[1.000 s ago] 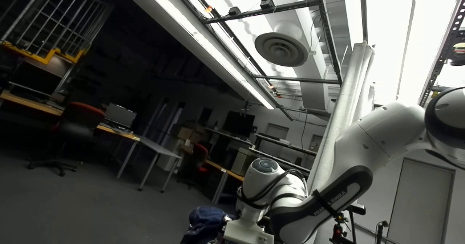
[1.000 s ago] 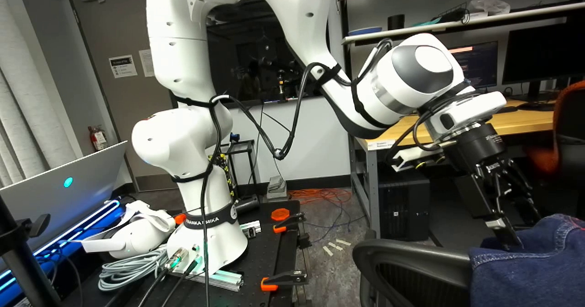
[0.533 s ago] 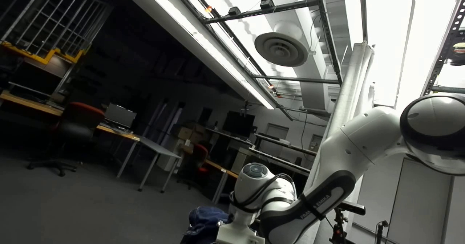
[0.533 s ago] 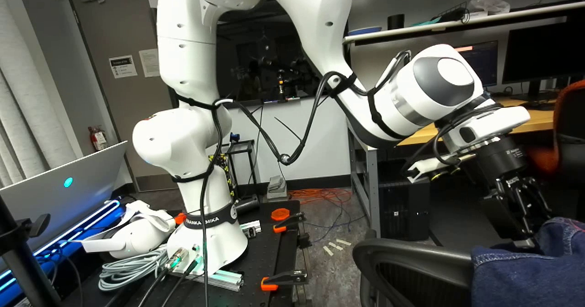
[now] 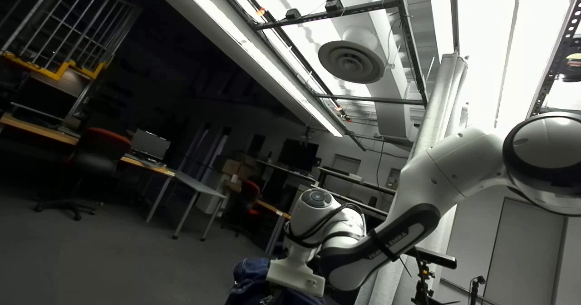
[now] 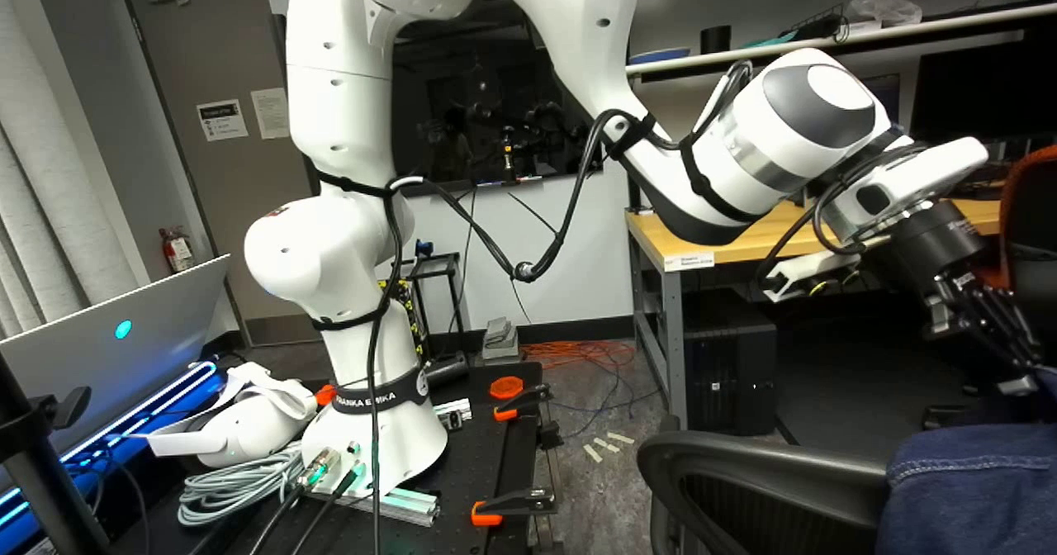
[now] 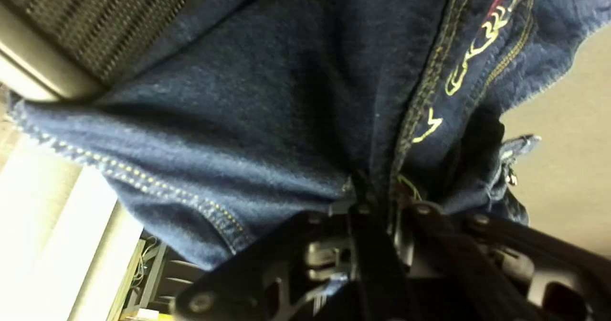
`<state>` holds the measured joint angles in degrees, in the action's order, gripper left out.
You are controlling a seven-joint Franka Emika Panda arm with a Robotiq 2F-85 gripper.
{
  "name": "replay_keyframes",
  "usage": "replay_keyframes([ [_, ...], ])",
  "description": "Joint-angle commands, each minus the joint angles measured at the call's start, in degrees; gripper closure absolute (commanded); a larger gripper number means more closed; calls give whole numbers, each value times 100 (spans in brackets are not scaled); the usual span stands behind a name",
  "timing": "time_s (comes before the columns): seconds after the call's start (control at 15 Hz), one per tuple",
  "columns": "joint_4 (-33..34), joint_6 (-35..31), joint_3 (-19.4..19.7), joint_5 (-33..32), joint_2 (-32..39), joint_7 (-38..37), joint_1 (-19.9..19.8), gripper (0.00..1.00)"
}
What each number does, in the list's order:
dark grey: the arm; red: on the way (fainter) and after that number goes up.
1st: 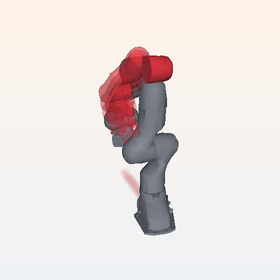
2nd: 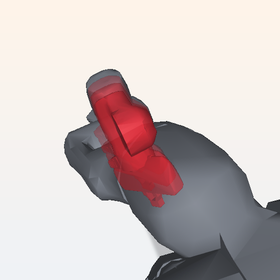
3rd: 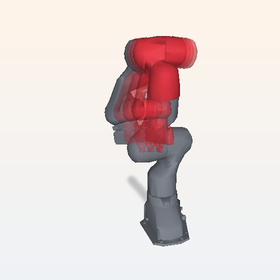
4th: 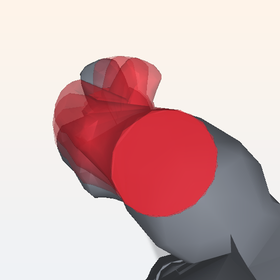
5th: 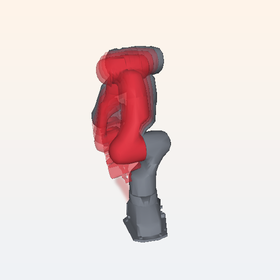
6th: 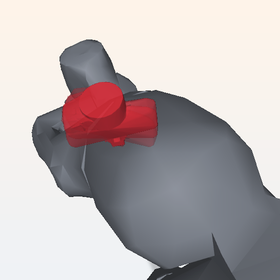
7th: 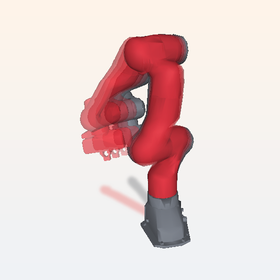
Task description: Pick the cloth on the back rest and put it on the chair
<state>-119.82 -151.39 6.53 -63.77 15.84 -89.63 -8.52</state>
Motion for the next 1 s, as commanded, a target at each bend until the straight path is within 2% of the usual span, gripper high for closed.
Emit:
replay_keyframes([
  [0.0,406,44,-23,-200,-242,-24,122,100],
  [0.33,1077,64,-245,-24,-442,348,203,99],
  [0.93,2627,175,-832,-10,-492,934,655,99],
])
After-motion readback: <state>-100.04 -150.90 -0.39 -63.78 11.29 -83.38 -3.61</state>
